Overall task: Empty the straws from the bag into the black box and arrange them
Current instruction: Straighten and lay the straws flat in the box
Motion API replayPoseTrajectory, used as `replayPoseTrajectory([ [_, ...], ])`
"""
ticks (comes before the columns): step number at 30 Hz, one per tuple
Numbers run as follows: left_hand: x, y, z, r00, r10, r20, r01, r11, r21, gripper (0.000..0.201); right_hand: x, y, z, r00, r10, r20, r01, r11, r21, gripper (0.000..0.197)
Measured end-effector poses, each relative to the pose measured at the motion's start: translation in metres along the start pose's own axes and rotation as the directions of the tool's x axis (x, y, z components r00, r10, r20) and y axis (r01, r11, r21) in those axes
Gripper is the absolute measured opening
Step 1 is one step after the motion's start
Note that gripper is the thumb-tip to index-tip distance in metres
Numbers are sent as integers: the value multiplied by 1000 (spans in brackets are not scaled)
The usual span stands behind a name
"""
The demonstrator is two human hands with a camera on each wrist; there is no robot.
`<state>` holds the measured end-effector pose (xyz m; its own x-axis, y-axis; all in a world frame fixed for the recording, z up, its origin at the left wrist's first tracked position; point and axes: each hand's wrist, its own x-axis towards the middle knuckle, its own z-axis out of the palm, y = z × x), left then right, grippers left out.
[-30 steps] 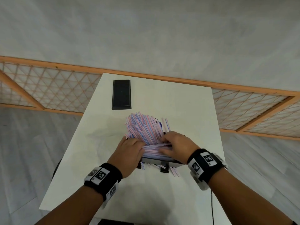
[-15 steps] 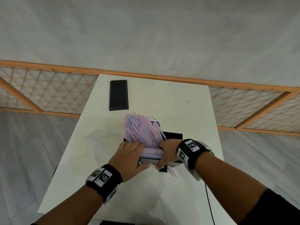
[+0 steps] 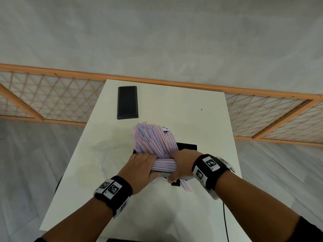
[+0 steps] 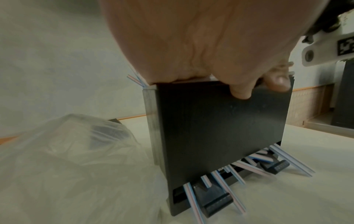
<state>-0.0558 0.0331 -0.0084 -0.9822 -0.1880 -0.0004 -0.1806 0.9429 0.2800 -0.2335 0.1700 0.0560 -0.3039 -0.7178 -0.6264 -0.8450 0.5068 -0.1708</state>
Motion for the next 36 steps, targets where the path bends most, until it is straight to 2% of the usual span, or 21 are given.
replayPoseTrajectory([
  [5,-2,3,-4,997,21,-68,-21,1000,11,54,-19,11,-13,967,25,-253,30,977,211,61],
  [8,-2,8,-9,991,37,-125,-31,999,45,60,-37,15,-21,896,72,-438,93,934,345,37],
  [10,0,14,-12,985,66,-156,-56,996,72,64,-55,18,-18,866,95,-492,145,892,428,30],
  [12,2,22,-13,976,127,-177,-110,989,101,61,-74,22,-9,879,69,-472,180,868,463,38],
  [13,4,26,-13,971,163,-177,-144,983,115,59,-81,24,-1,905,56,-422,167,866,472,40],
  [15,7,33,-7,964,219,-153,-198,970,143,54,-87,30,27,962,70,-264,58,893,446,41],
  [17,10,36,3,966,239,-100,-222,962,158,49,-81,36,63,978,164,-127,-105,921,376,36],
  [18,11,36,8,970,235,-66,-223,962,159,47,-75,38,82,968,233,-92,-187,916,355,29],
  [21,12,35,21,978,207,-4,-204,966,160,48,-50,41,126,908,420,0,-369,798,477,57],
  [24,11,34,25,978,210,-16,-205,967,150,49,-24,36,145,861,509,25,-397,639,659,63],
  [27,11,34,25,978,206,-32,-199,970,139,49,-4,30,151,849,525,65,-382,523,762,50],
  [32,12,36,25,983,175,-49,-169,980,107,51,11,17,156,842,533,80,-424,565,708,51],
  [36,14,36,23,987,158,-10,-157,984,86,51,10,8,158,866,499,-9,-385,678,626,49],
])
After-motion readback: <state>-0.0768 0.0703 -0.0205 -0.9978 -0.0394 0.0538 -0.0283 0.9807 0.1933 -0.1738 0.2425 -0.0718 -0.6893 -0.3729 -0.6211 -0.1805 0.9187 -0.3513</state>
